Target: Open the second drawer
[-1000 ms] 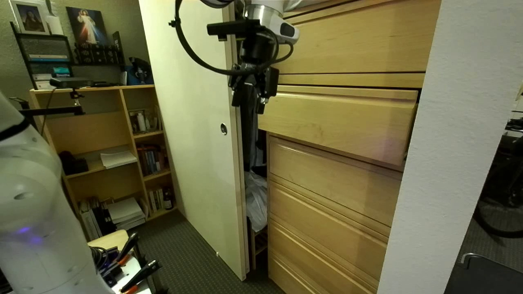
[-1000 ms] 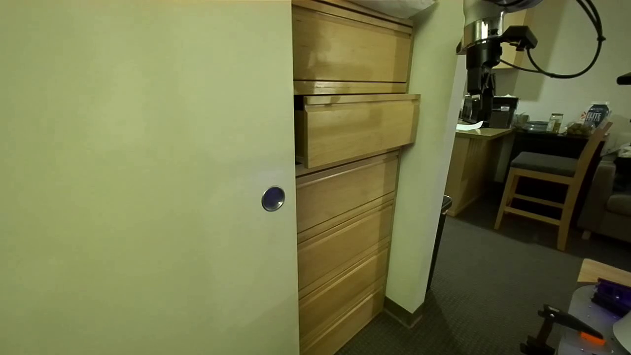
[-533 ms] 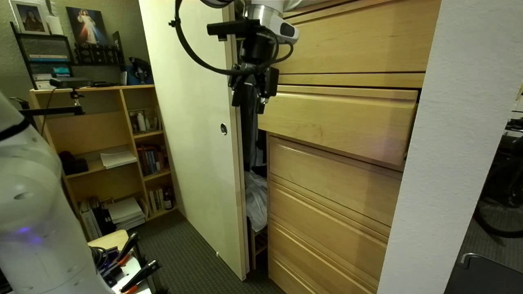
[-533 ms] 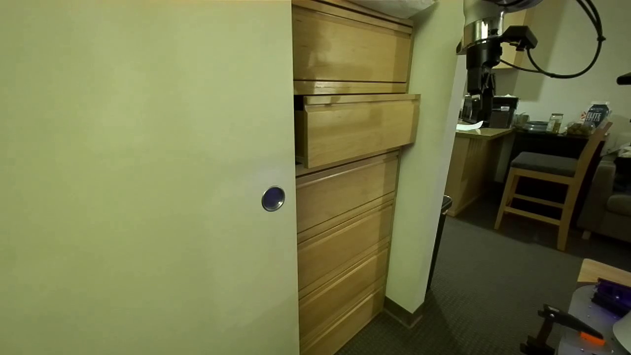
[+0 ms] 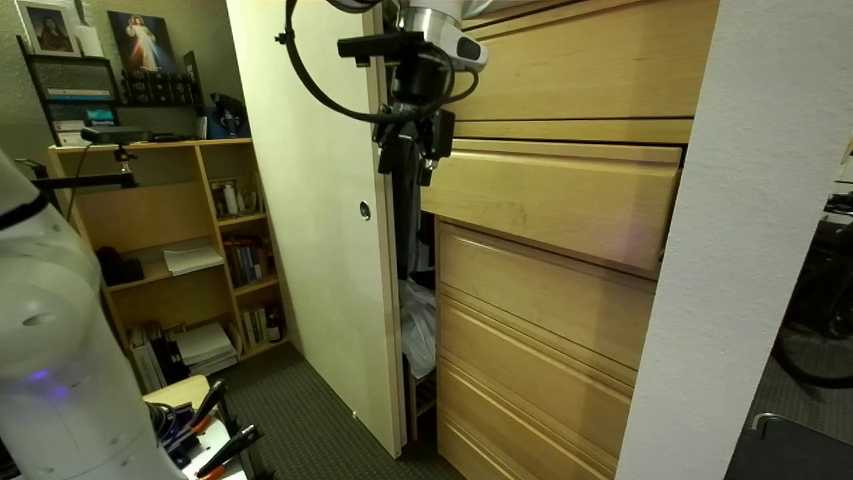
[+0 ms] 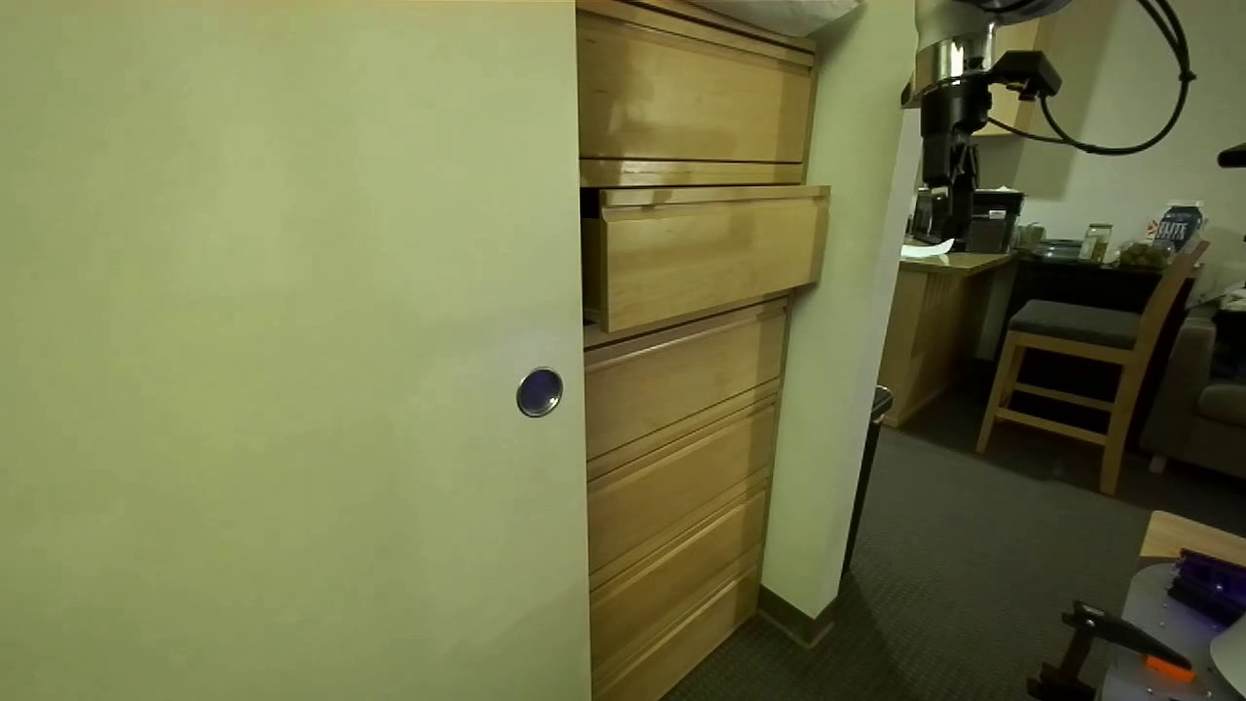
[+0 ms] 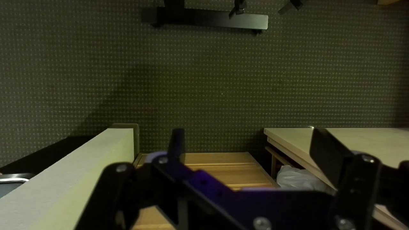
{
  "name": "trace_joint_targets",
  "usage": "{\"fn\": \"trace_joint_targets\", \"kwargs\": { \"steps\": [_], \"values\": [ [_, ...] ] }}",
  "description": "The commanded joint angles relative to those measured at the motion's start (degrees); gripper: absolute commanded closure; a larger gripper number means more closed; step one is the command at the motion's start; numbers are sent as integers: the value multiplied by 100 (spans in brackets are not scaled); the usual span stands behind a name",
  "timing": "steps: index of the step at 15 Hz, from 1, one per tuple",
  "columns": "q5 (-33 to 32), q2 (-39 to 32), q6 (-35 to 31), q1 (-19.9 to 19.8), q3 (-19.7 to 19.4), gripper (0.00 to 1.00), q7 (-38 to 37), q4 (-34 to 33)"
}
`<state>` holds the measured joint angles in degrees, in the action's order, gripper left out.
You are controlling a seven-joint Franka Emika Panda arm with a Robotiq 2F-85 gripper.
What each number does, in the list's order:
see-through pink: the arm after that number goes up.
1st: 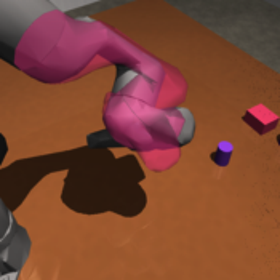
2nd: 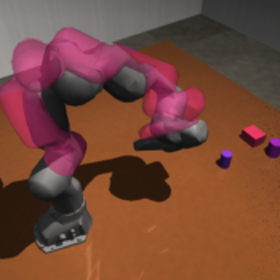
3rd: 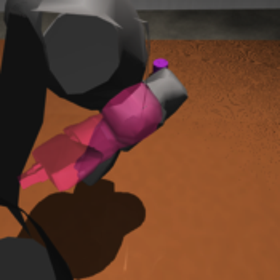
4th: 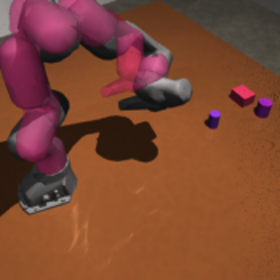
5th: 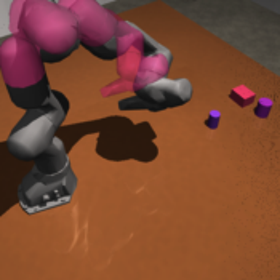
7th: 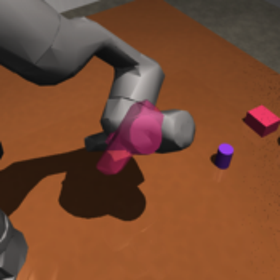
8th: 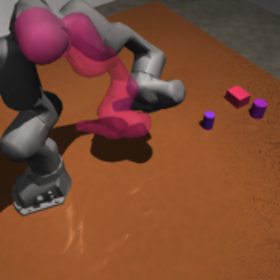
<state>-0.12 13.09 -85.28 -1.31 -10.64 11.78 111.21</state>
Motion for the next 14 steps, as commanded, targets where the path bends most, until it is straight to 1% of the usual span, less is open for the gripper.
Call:
{"fn": "trace_joint_targets", "kwargs": {
  "steps": [1, 7, 9, 14],
  "values": [
    [24, -11, 12, -135, 119, 0, 23, -13],
    [-53, -390, -36, -65, 222, 0, 327, -560],
    [-74, -566, -6, -34, 289, 0, 559, -804],
    [-230, -1075, 9, 42, 534, 0, 1552, -1426]
  ]
}}
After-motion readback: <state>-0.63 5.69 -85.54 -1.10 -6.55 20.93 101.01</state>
